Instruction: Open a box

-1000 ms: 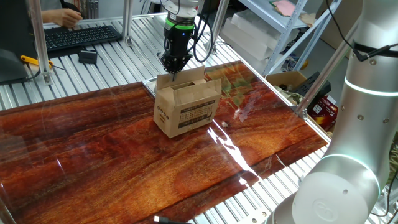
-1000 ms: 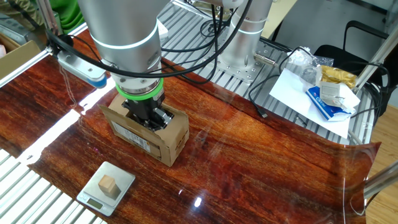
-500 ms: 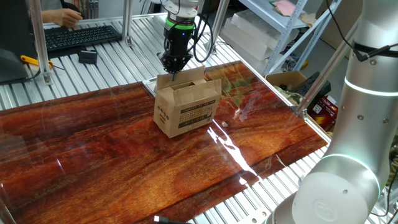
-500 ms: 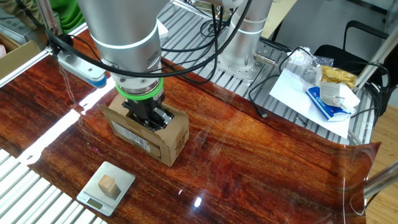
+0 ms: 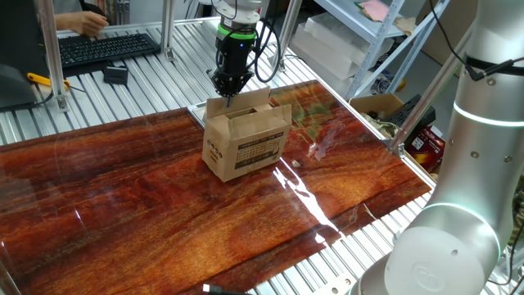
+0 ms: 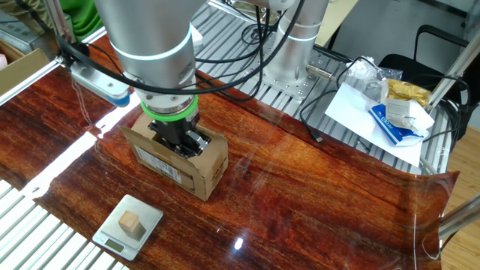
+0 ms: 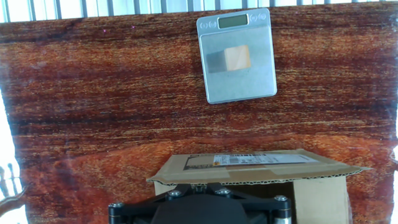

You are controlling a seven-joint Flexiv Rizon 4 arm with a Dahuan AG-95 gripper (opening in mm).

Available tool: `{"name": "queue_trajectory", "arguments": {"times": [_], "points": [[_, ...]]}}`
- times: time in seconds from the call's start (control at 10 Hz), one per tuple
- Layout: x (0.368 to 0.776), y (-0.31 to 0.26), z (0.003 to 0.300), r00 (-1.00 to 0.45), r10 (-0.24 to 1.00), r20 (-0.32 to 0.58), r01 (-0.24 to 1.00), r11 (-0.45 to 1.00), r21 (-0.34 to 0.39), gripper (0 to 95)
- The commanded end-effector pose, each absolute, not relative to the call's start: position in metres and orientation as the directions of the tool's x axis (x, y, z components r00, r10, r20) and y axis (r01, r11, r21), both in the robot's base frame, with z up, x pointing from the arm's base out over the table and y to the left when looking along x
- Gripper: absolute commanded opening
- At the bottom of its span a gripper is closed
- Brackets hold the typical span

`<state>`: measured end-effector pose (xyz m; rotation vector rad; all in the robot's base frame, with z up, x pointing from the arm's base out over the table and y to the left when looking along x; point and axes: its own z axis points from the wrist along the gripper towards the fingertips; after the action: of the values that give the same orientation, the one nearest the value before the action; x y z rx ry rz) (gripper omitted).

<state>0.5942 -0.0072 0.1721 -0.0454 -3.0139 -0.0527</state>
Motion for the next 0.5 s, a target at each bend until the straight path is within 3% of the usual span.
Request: {"name": "queue_trajectory", "arguments": {"times": [0.1,0.5], "points": [[0.5906,-0.0061,0.1709,-0.992,0.02,0.124,0.023,1.0,0.02,0.0],[0.5839,-0.0156,0.1728,-0.993,-0.011,0.12,-0.01,1.0,0.015,0.0]]}}
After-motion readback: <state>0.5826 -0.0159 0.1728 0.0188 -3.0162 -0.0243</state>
